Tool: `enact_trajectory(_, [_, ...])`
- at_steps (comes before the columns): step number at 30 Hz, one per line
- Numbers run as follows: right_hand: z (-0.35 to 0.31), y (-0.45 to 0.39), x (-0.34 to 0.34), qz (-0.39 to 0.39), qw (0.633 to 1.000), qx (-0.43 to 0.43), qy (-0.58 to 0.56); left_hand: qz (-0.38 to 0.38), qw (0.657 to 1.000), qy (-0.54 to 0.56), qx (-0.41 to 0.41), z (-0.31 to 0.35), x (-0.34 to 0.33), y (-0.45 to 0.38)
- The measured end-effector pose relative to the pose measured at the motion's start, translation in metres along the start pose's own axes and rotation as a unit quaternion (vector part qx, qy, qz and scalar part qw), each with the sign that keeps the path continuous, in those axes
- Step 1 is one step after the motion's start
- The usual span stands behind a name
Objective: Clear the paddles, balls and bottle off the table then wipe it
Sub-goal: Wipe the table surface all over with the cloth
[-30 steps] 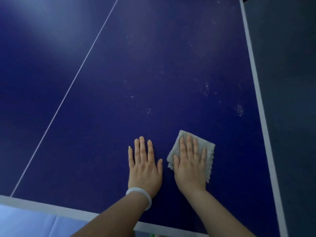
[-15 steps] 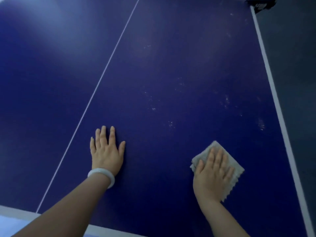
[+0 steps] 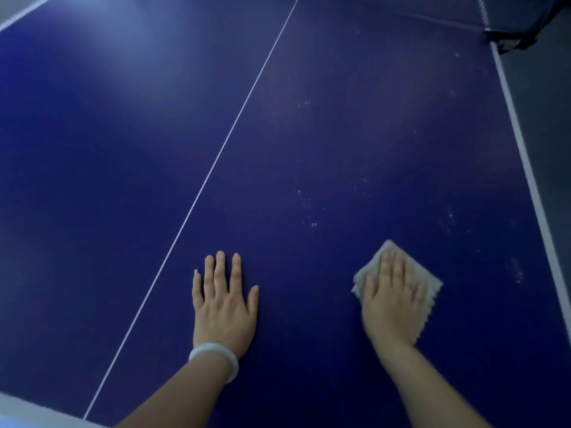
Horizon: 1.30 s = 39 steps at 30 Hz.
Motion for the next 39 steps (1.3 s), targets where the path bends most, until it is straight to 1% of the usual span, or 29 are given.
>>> enact_trajectory(1, [-0.022, 0.016, -0.003, 0.013, 0.999, 0.029, 0.010, -0.001, 1.000, -0.003, 0.001, -0.001, 0.000, 0.000])
enact_trajectory(2, [-0.050, 0.031, -0.008, 0.009, 0.997, 0.081, 0.006, -0.004, 1.000, -0.008, 0.000, -0.002, -0.001, 0.000])
enact_trajectory(4, [-0.103, 0.049, -0.020, -0.007, 0.975, 0.221, -0.012, -0.010, 1.000, -0.017, -0.004, -0.002, -0.002, -0.001])
enact_trajectory(5, [-0.123, 0.045, -0.020, -0.014, 0.960, 0.280, -0.009, -0.013, 1.000, -0.020, -0.006, -0.003, -0.003, -0.001])
enact_trajectory(7, [-0.140, 0.017, -0.017, -0.029, 0.935, 0.352, 0.029, -0.015, 1.000, -0.021, -0.006, -0.002, -0.001, -0.002])
enact_trajectory(8, [-0.137, -0.004, -0.016, -0.031, 0.933, 0.356, 0.049, -0.014, 1.000, -0.020, -0.007, -0.001, -0.001, -0.002])
enact_trajectory(9, [-0.125, -0.028, -0.015, -0.045, 0.945, 0.319, 0.052, -0.011, 1.000, -0.018, -0.009, -0.001, -0.001, -0.002])
enact_trajectory(11, [-0.083, -0.065, -0.009, -0.052, 0.986, 0.155, 0.031, -0.008, 1.000, -0.014, -0.013, 0.000, -0.001, 0.000])
enact_trajectory(12, [-0.070, -0.070, -0.006, -0.051, 0.995, 0.085, 0.021, -0.007, 1.000, -0.012, -0.014, -0.001, -0.001, 0.000])
enact_trajectory(13, [-0.070, -0.067, -0.006, -0.049, 0.997, 0.052, 0.015, -0.006, 1.000, -0.010, -0.015, -0.001, -0.001, 0.000])
enact_trajectory(14, [-0.079, -0.058, -0.008, -0.041, 0.997, 0.059, 0.017, -0.005, 1.000, -0.007, -0.015, -0.001, -0.001, -0.001])
enact_trajectory(16, [-0.119, -0.037, -0.016, -0.037, 0.986, 0.161, 0.007, -0.003, 1.000, 0.000, -0.016, -0.001, 0.000, -0.002])
enact_trajectory(18, [-0.159, -0.029, -0.022, -0.058, 0.953, 0.296, 0.005, -0.007, 1.000, 0.006, -0.020, 0.000, -0.001, -0.002])
enact_trajectory(19, [-0.173, -0.035, -0.023, -0.061, 0.934, 0.350, 0.021, -0.007, 1.000, 0.008, -0.021, -0.001, -0.002, -0.002])
enact_trajectory(20, [-0.179, -0.048, -0.022, -0.059, 0.924, 0.378, 0.029, -0.005, 1.000, 0.009, -0.021, -0.001, -0.002, -0.002])
enact_trajectory(21, [-0.177, -0.067, -0.020, -0.062, 0.928, 0.367, 0.027, -0.003, 1.000, 0.010, -0.019, -0.001, -0.002, -0.002])
enact_trajectory(22, [-0.165, -0.091, -0.017, -0.066, 0.948, 0.310, 0.022, -0.003, 1.000, 0.013, -0.018, -0.001, -0.002, -0.002])
enact_trajectory(23, [-0.149, -0.113, -0.013, -0.067, 0.971, 0.229, 0.019, -0.004, 1.000, 0.015, -0.019, -0.001, -0.003, -0.002])
enact_trajectory(24, [-0.139, -0.125, -0.011, -0.072, 0.984, 0.164, 0.015, -0.005, 1.000, 0.017, -0.021, -0.001, -0.004, -0.001])
enact_trajectory(25, [-0.144, -0.127, -0.011, -0.075, 0.986, 0.145, 0.013, -0.004, 1.000, 0.019, -0.022, -0.001, -0.006, -0.001])
enact_trajectory(26, [-0.160, -0.123, -0.012, -0.072, 0.982, 0.175, 0.012, -0.003, 1.000, 0.023, -0.021, -0.002, -0.006, -0.002])
enact_trajectory(27, [-0.186, -0.114, -0.014, -0.070, 0.968, 0.242, 0.016, -0.003, 0.999, 0.026, -0.019, -0.002, -0.006, -0.002])
enact_trajectory(29, [-0.241, -0.090, -0.023, -0.093, 0.918, 0.385, 0.016, -0.002, 0.999, 0.027, -0.018, -0.002, -0.005, -0.002])
enact_trajectory(30, [-0.265, -0.084, -0.026, -0.109, 0.898, 0.426, 0.014, -0.005, 0.999, 0.026, -0.018, -0.002, -0.005, -0.001])
enact_trajectory(31, [-0.286, -0.084, -0.029, -0.121, 0.891, 0.437, 0.008, -0.008, 0.999, 0.026, -0.019, -0.002, -0.005, -0.001])
enact_trajectory(34, [-0.336, -0.093, -0.032, -0.152, 0.889, 0.432, -0.014, -0.006, 1.000, 0.022, -0.017, -0.002, -0.003, 0.000])
enact_trajectory(37, [-0.350, -0.099, -0.034, -0.163, 0.867, 0.471, 0.008, -0.009, 1.000, 0.023, -0.017, -0.001, -0.003, -0.002])
enact_trajectory(38, [-0.337, -0.110, -0.032, -0.153, 0.878, 0.454, 0.012, -0.006, 1.000, 0.023, -0.017, -0.001, -0.003, -0.002])
enact_trajectory(39, [-0.313, -0.126, -0.027, -0.136, 0.903, 0.408, 0.010, -0.004, 1.000, 0.023, -0.016, -0.001, -0.003, -0.001])
Point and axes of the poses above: each hand's wrist, its own y-axis away from the middle knuckle, its own x-axis out of the back of the hand, z = x × y, the point moved 9 cm from there along -y, towards the middle knuckle, and after that the axes turned 8 degrees about x, right-handed, at the moved point
